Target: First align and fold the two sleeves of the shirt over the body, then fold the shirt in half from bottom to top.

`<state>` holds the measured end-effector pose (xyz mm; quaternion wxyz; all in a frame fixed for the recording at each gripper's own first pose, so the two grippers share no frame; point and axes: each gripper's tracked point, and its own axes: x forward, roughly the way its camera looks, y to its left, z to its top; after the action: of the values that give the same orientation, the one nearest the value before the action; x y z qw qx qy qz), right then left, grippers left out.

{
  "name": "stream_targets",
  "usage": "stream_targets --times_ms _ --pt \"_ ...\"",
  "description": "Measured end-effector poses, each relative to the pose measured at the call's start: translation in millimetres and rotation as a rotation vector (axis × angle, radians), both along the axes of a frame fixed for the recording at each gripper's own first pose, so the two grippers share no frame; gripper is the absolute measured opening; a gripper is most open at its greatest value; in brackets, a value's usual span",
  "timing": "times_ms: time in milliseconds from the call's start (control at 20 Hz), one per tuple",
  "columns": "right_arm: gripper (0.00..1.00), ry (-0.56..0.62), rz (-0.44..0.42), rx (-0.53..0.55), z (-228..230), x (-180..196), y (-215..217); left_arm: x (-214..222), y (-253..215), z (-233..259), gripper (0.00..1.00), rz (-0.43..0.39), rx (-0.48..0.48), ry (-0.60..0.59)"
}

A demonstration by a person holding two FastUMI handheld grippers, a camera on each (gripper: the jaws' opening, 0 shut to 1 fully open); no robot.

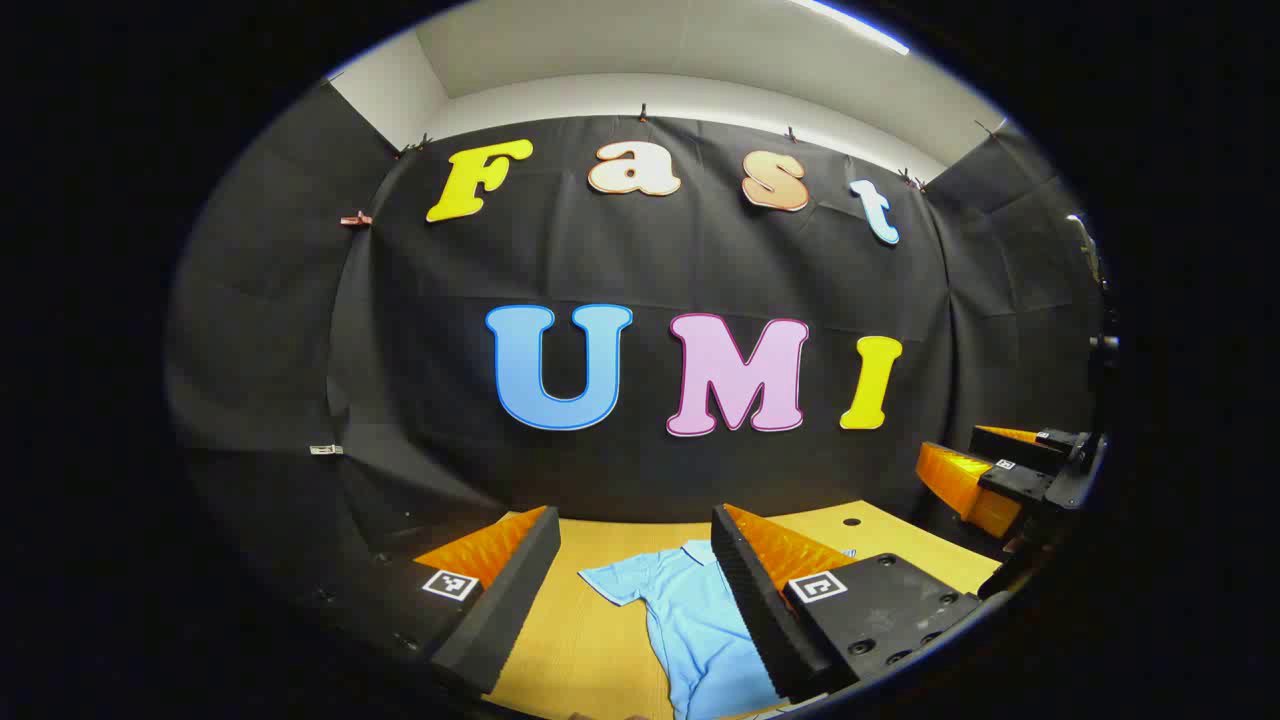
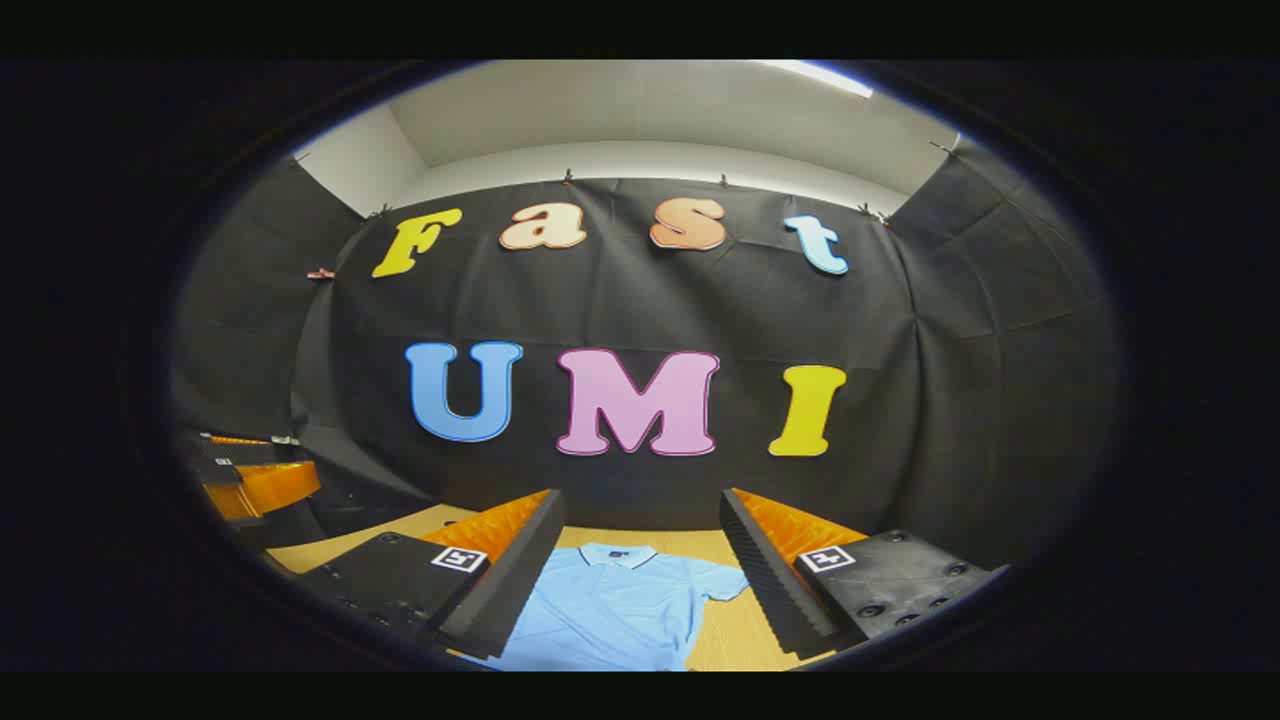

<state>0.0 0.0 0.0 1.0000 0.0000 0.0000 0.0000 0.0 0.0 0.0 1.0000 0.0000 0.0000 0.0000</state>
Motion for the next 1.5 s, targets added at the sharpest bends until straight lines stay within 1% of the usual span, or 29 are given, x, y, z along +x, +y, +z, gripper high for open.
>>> stream_targets --times_ms 200,450,550,600,700,750,800,900,1000,1150,1200,1250,1350,1500 --pt "0.95 0.027 -0.015 -0.012 -9 8 -8 16 2 -19 0.97 0.014 0.017 0.033" --pt "0.97 0.051 -0.034 -0.029 -21 14 -18 33 -11 -30 0.97 -0.030 -0.021 0.050" --pt "0.95 0.058 -0.043 -0.025 -26 18 -24 40 -15 -32 0.96 -0.042 -0.012 0.054" --pt "0.97 0.062 -0.049 -0.022 -28 20 -26 44 -18 -32 0.97 -0.049 -0.004 0.054" --pt "0.97 0.073 -0.058 -0.017 -34 25 -30 49 -21 -33 0.97 -0.057 0.007 0.058" --pt "0.95 0.078 -0.062 -0.017 -37 28 -33 52 -22 -34 0.97 -0.057 0.007 0.059" --pt "0.97 0.084 -0.065 -0.020 -39 31 -35 54 -24 -33 0.97 -0.059 0.002 0.058" --pt "0.97 0.098 -0.070 -0.032 -46 37 -41 58 -29 -32 0.97 -0.071 -0.008 0.057" --pt "0.97 0.114 -0.075 -0.042 -53 47 -48 64 -31 -34 0.97 -0.075 0.000 0.062" --pt "0.97 0.155 -0.105 -0.044 -69 65 -70 72 -35 -40 0.97 -0.075 0.016 0.071" --pt "0.95 0.173 -0.113 -0.044 -76 71 -76 75 -35 -45 0.97 -0.065 0.020 0.084" --pt "0.97 0.196 -0.118 -0.047 -86 78 -83 79 -36 -52 0.97 -0.061 0.017 0.099" --pt "0.97 0.232 -0.115 -0.053 -103 95 -94 85 -39 -55 0.97 -0.051 0.006 0.110" --pt "0.97 0.302 -0.092 -0.045 -139 119 -105 98 -39 -62 0.97 -0.013 0.003 0.128"
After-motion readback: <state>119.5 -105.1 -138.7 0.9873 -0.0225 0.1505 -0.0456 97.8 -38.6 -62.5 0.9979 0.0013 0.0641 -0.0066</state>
